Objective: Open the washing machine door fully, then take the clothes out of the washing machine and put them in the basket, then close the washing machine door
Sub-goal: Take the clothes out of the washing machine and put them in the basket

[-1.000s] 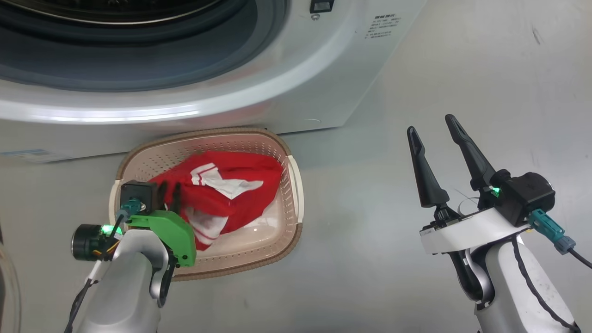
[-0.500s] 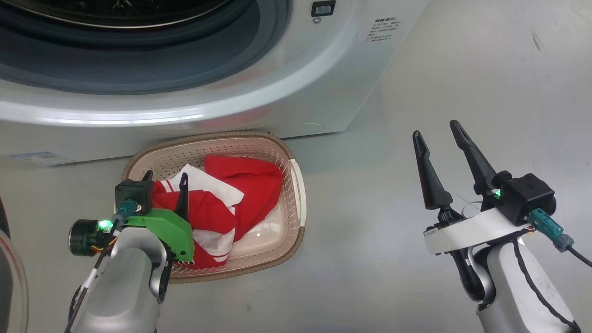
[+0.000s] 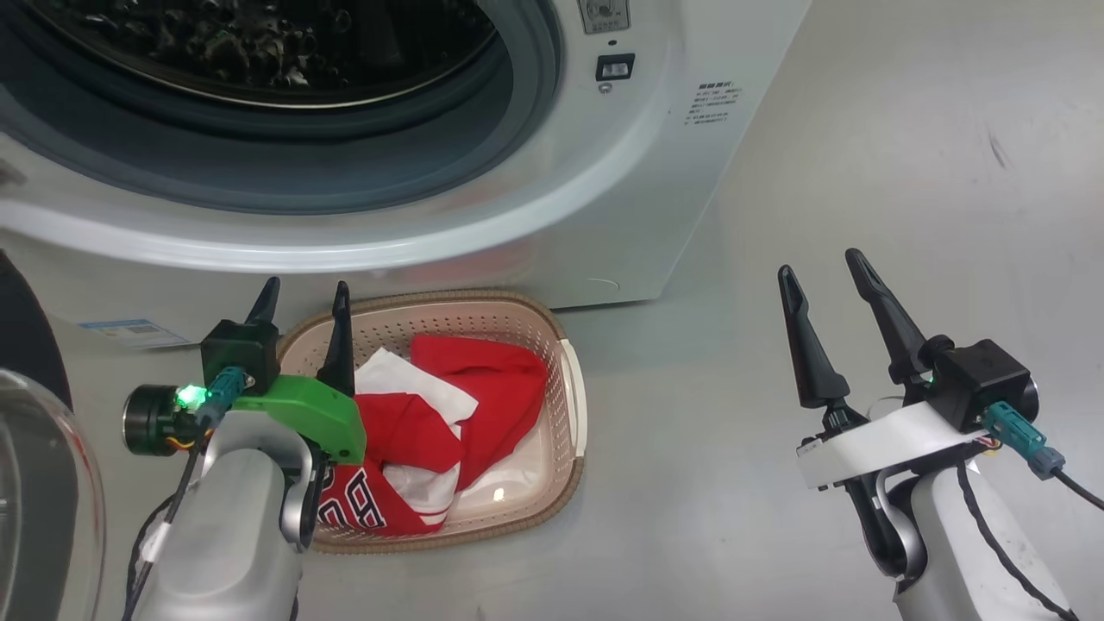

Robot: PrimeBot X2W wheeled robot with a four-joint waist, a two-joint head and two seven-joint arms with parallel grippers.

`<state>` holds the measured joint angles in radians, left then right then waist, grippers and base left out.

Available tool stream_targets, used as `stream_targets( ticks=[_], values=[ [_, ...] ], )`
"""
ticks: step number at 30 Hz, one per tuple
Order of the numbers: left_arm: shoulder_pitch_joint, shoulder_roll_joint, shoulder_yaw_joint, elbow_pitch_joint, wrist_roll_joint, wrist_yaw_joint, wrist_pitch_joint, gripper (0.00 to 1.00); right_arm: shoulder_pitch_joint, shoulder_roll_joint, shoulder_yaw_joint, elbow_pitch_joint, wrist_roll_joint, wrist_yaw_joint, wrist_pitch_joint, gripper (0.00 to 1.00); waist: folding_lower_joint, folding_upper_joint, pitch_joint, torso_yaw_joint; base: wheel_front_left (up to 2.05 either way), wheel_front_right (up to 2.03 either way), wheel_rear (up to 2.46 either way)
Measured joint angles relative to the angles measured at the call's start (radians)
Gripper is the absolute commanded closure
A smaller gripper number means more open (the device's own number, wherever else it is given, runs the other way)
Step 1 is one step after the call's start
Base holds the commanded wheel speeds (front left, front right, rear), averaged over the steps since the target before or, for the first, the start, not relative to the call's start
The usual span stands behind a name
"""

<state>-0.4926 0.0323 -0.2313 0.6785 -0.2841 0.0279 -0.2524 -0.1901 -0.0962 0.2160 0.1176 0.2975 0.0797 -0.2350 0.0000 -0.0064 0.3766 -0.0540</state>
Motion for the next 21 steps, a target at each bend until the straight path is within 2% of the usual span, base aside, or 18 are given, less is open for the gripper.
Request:
stream_targets(
  ticks=[5, 11, 21],
  values=[
    [0.052, 0.0, 0.004, -0.076, 0.018, 0.02, -0.004, 0.0, 0.028, 0.0, -0.008, 0.014, 0.0, -0.003, -0.001, 0.0, 0.0, 0.0, -0.051, 0.01, 0.0, 0.0, 0.0],
    [0.104, 0.0, 0.007, -0.204, 0.039, 0.027, -0.004, 0.0, 0.069, 0.0, -0.017, 0.024, 0.001, -0.013, -0.001, 0.0, 0.0, 0.0, -0.114, 0.023, 0.0, 0.0, 0.0],
    [0.238, 0.002, 0.014, -0.334, 0.066, 0.039, -0.004, 0.0, 0.126, -0.002, -0.016, 0.03, 0.001, -0.021, -0.001, 0.0, 0.0, 0.0, -0.214, 0.044, 0.0, 0.0, 0.0]
  ],
)
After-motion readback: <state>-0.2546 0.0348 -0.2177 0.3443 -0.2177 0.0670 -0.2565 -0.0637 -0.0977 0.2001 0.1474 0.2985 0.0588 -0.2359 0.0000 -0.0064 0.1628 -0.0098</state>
